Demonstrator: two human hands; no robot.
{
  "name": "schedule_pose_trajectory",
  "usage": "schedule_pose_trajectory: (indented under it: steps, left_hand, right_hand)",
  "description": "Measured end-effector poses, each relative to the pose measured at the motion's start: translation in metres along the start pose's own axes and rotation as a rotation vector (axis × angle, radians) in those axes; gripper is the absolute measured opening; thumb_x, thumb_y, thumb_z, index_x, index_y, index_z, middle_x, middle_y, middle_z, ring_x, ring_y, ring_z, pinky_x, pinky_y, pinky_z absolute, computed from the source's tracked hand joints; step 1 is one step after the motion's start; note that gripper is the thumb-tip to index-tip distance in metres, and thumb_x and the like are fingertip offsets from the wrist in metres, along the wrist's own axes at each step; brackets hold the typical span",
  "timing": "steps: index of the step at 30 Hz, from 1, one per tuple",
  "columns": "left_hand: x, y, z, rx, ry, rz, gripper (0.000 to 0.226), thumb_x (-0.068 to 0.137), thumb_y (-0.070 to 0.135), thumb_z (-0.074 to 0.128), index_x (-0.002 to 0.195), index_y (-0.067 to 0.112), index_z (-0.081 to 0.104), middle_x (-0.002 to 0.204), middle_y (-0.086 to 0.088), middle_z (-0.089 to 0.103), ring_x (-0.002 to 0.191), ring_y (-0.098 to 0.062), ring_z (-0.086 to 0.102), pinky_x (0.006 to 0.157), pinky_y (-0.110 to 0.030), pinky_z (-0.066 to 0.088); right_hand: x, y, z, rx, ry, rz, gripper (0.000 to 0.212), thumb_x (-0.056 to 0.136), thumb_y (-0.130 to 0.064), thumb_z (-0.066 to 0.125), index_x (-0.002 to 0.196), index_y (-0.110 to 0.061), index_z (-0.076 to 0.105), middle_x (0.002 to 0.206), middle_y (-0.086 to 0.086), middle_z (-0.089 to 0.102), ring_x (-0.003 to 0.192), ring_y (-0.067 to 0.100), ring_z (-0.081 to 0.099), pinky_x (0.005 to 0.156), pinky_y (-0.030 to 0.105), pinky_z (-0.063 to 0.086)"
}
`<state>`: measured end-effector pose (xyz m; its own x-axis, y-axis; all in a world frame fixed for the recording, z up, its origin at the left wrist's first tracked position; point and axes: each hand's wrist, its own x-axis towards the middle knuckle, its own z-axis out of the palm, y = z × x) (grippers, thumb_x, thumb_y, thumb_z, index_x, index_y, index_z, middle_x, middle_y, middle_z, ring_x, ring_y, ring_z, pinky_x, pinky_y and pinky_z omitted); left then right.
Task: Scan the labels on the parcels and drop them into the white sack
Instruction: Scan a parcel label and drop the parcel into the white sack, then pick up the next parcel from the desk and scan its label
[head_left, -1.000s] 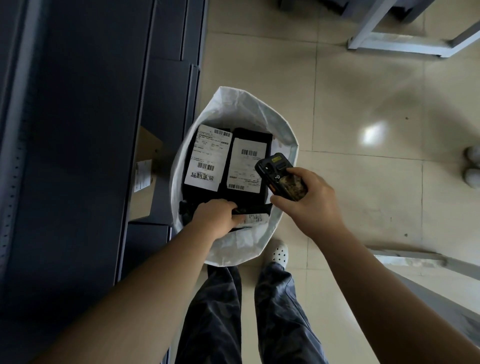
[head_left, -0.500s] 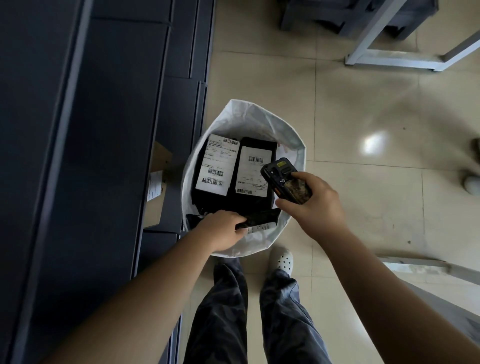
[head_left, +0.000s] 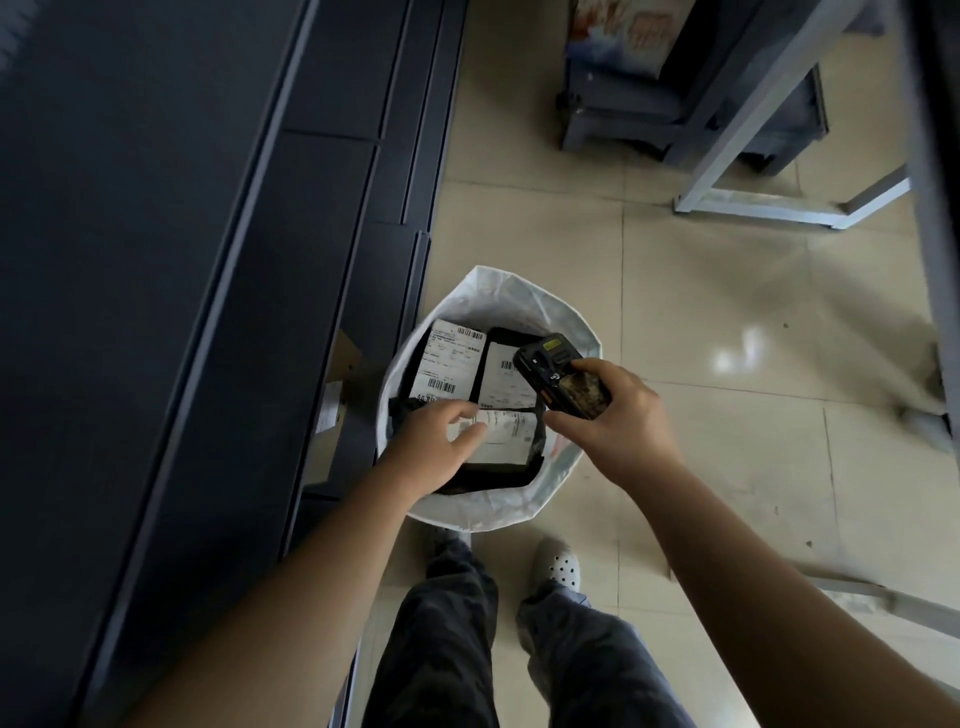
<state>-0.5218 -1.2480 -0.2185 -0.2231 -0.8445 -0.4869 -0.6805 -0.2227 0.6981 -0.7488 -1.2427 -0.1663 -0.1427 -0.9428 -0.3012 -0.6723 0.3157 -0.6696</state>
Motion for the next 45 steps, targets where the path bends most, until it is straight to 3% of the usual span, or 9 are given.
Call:
schedule_pose_trajectory:
  steps: [12, 17, 20, 23, 29, 33, 38, 42, 45]
  left_hand:
    - [-0.089, 0.084, -0.02, -0.073, 0.475, 0.038, 0.035, 0.093, 0.031, 0.063, 0.126, 0.019, 0.063, 0.127, 0.008, 0.061, 0.117, -0.008, 0.055, 0.102, -0.03, 0.044]
    - [-0.16, 0.145, -0.028, -0.042, 0.689, 0.045, 0.032, 0.093, 0.028, 0.064, 0.124, 0.017, 0.063, 0.122, 0.009, 0.059, 0.11, -0.007, 0.055, 0.094, -0.025, 0.045]
    - [-0.214, 0.173, -0.035, -0.045, 0.83, 0.017, 0.035, 0.094, 0.031, 0.062, 0.127, 0.02, 0.061, 0.13, 0.008, 0.057, 0.117, -0.006, 0.052, 0.097, -0.02, 0.041]
    - [-0.274, 0.194, -0.045, -0.045, 0.964, 0.013, 0.034, 0.094, 0.032, 0.063, 0.126, 0.022, 0.061, 0.13, 0.008, 0.057, 0.12, -0.007, 0.051, 0.104, -0.028, 0.041]
    - [-0.406, 0.207, -0.039, -0.005, 1.206, -0.079, 0.034, 0.096, 0.033, 0.06, 0.129, 0.026, 0.057, 0.127, 0.017, 0.053, 0.117, 0.007, 0.043, 0.099, -0.01, 0.031]
    - [-0.503, 0.192, 0.0, -0.007, 1.352, -0.166, 0.035, 0.095, 0.037, 0.06, 0.129, 0.027, 0.058, 0.131, 0.014, 0.056, 0.121, 0.001, 0.046, 0.103, -0.022, 0.037]
    - [-0.639, 0.161, 0.092, -0.035, 1.514, -0.356, 0.037, 0.094, 0.038, 0.061, 0.129, 0.026, 0.059, 0.131, 0.014, 0.056, 0.122, 0.0, 0.046, 0.105, -0.02, 0.035]
    - [-0.76, 0.146, 0.183, -0.046, 1.628, -0.54, 0.035, 0.093, 0.034, 0.064, 0.126, 0.021, 0.061, 0.123, 0.015, 0.056, 0.11, 0.005, 0.047, 0.091, -0.005, 0.037]
    - [-0.845, 0.142, 0.247, -0.067, 1.718, -0.677, 0.035, 0.092, 0.032, 0.065, 0.125, 0.021, 0.062, 0.123, 0.014, 0.058, 0.11, 0.006, 0.048, 0.092, -0.01, 0.035]
  right_hand:
    - [-0.024, -0.026, -0.065, 0.046, -0.104, -0.21, 0.063, 0.068, -0.035, 0.086, 0.126, -0.031, 0.061, 0.108, -0.014, 0.058, 0.099, 0.008, 0.055, 0.082, 0.021, 0.044]
    - [-0.054, -0.056, -0.106, 0.087, -0.175, -0.372, 0.06, 0.069, -0.033, 0.086, 0.124, -0.033, 0.062, 0.108, -0.015, 0.057, 0.098, 0.005, 0.053, 0.074, 0.006, 0.036]
    - [-0.079, -0.089, -0.129, 0.109, -0.215, -0.498, 0.059, 0.069, -0.035, 0.086, 0.123, -0.034, 0.062, 0.106, -0.015, 0.058, 0.097, 0.006, 0.054, 0.081, 0.019, 0.041]
    - [-0.11, -0.126, -0.147, 0.114, -0.25, -0.633, 0.059, 0.069, -0.04, 0.085, 0.122, -0.041, 0.06, 0.107, -0.017, 0.058, 0.095, 0.006, 0.056, 0.08, 0.023, 0.045]
    - [-0.196, -0.188, -0.158, 0.187, -0.369, -0.884, 0.059, 0.067, -0.037, 0.086, 0.121, -0.037, 0.063, 0.111, -0.011, 0.066, 0.101, 0.011, 0.062, 0.09, 0.031, 0.051]
    - [-0.279, -0.203, -0.147, 0.217, -0.499, -1.012, 0.058, 0.068, -0.035, 0.087, 0.121, -0.035, 0.063, 0.11, -0.01, 0.067, 0.103, 0.011, 0.063, 0.092, 0.031, 0.051]
    - [-0.414, -0.182, -0.11, 0.23, -0.713, -1.113, 0.057, 0.067, -0.036, 0.088, 0.118, -0.037, 0.063, 0.107, -0.016, 0.067, 0.102, 0.008, 0.063, 0.093, 0.035, 0.053]
    - [-0.54, -0.152, -0.087, 0.185, -0.908, -1.19, 0.056, 0.068, -0.032, 0.089, 0.116, -0.041, 0.061, 0.111, -0.014, 0.065, 0.104, 0.008, 0.062, 0.096, 0.035, 0.052]
    - [-0.635, -0.133, -0.069, 0.166, -1.04, -1.291, 0.057, 0.067, -0.03, 0.089, 0.116, -0.04, 0.062, 0.112, -0.011, 0.066, 0.104, 0.01, 0.062, 0.094, 0.033, 0.051]
